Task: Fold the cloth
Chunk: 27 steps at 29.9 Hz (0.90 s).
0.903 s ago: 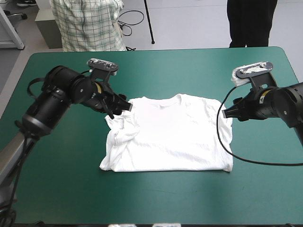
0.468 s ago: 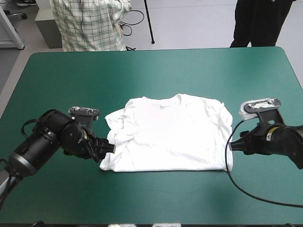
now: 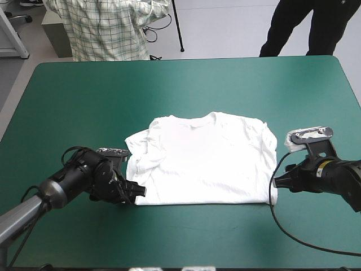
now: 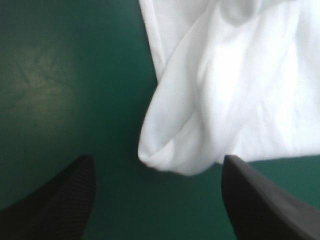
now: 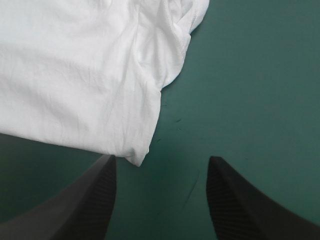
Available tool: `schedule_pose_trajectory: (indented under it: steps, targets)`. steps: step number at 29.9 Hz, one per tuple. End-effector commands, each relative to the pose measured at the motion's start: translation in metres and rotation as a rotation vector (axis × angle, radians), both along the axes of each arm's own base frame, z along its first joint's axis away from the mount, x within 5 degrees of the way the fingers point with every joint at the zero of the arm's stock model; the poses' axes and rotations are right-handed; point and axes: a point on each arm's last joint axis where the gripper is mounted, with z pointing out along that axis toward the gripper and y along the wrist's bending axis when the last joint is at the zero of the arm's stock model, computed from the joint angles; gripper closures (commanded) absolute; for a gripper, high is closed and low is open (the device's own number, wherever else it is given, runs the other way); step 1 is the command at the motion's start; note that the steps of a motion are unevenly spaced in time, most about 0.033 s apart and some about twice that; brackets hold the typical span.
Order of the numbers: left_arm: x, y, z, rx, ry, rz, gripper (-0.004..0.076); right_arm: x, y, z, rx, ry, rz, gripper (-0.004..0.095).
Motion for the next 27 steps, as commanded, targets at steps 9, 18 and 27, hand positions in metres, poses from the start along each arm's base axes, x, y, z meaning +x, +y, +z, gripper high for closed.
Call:
schedule_pose_trajectory:
  steps: [9, 18, 27]
  targets:
    - [0.021, -0.018, -0.032, -0.01, 0.066, -0.003, 0.0248, -0.002, 0.003, -0.002, 0.039, -0.001, 0.019, 0.0399]
    - [0.022, -0.023, -0.034, -0.049, 0.067, -0.014, 0.0662, -0.004, 0.01, -0.06, 0.1, 0.108, 0.018, 0.0389]
    - [0.022, -0.023, -0.034, -0.044, 0.07, -0.019, 0.0733, 0.017, 0.014, -0.098, 0.075, 0.166, -0.026, 0.0389]
